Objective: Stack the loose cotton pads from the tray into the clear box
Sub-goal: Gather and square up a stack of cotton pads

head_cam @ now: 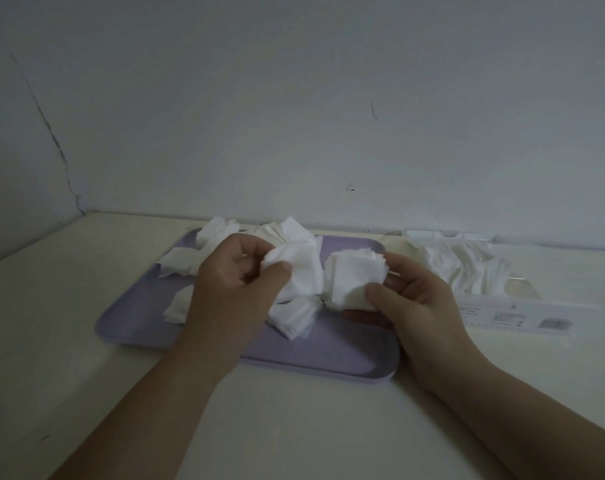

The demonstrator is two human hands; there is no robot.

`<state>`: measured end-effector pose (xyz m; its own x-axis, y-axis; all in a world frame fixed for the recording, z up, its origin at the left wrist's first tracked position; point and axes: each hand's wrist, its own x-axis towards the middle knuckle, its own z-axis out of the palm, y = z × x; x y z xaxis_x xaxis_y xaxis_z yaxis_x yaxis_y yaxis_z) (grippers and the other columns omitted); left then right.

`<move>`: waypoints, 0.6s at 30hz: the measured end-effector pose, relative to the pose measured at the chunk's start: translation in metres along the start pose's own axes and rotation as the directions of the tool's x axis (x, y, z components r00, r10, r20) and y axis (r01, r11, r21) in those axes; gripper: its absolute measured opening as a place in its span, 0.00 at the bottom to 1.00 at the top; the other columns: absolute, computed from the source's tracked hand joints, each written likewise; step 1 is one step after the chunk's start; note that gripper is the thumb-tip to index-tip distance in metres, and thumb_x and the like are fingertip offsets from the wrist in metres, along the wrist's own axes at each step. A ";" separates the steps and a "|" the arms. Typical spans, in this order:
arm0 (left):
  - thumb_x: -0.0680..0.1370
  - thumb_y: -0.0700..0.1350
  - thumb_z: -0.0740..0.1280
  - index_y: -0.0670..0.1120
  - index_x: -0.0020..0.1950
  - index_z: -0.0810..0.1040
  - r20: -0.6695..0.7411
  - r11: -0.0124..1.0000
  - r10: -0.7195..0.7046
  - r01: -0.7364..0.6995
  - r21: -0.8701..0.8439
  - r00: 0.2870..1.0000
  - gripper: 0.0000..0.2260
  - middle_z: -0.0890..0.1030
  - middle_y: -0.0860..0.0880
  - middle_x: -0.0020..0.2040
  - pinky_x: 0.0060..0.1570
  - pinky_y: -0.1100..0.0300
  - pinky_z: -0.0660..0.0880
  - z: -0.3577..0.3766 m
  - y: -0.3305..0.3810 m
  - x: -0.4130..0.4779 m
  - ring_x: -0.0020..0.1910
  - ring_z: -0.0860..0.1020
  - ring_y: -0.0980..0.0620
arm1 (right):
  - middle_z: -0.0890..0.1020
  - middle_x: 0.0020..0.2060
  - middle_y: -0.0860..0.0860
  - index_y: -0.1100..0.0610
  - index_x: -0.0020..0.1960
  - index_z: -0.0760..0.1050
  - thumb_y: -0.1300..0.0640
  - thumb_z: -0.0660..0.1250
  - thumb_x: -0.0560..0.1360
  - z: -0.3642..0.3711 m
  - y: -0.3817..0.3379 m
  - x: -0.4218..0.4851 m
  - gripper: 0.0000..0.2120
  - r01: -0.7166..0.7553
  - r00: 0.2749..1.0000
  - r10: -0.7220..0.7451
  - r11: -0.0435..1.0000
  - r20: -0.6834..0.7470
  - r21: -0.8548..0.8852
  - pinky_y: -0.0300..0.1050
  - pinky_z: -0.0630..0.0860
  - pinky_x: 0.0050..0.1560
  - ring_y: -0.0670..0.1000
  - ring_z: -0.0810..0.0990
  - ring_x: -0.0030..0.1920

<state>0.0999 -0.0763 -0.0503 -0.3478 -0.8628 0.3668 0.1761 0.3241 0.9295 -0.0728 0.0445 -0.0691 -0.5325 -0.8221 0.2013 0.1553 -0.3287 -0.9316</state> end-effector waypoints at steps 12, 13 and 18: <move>0.72 0.37 0.75 0.43 0.54 0.83 0.394 0.987 -0.099 0.142 -0.080 0.914 0.11 0.87 0.43 0.49 0.47 0.59 0.81 -0.002 0.005 -0.005 0.48 0.84 0.50 | 0.88 0.50 0.59 0.56 0.55 0.86 0.65 0.70 0.77 0.001 -0.007 -0.001 0.10 0.036 0.996 -0.020 0.979 0.082 -0.199 0.69 0.77 0.63 0.65 0.84 0.57; 0.72 0.37 0.74 0.44 0.54 0.85 0.422 0.994 -0.081 0.107 -0.037 0.903 0.11 0.87 0.43 0.49 0.47 0.59 0.81 -0.002 0.006 -0.006 0.48 0.84 0.50 | 0.88 0.51 0.57 0.55 0.56 0.86 0.63 0.70 0.78 0.001 -0.008 -0.001 0.09 0.038 0.994 -0.013 0.975 0.113 -0.218 0.68 0.77 0.64 0.63 0.85 0.57; 0.74 0.37 0.75 0.46 0.58 0.85 0.419 0.999 -0.029 0.011 0.044 0.907 0.13 0.87 0.44 0.54 0.56 0.41 0.80 0.002 0.006 -0.007 0.55 0.85 0.42 | 0.88 0.50 0.53 0.53 0.57 0.86 0.66 0.70 0.78 0.004 -0.015 -0.001 0.12 0.075 0.986 -0.036 0.967 0.161 -0.243 0.57 0.82 0.58 0.58 0.86 0.54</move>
<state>0.1016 -0.0672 -0.0475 -0.7068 -0.6295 0.3226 0.1312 0.3314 0.9343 -0.0710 0.0485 -0.0544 -0.3972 -0.8737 0.2808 -0.0919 -0.2665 -0.9594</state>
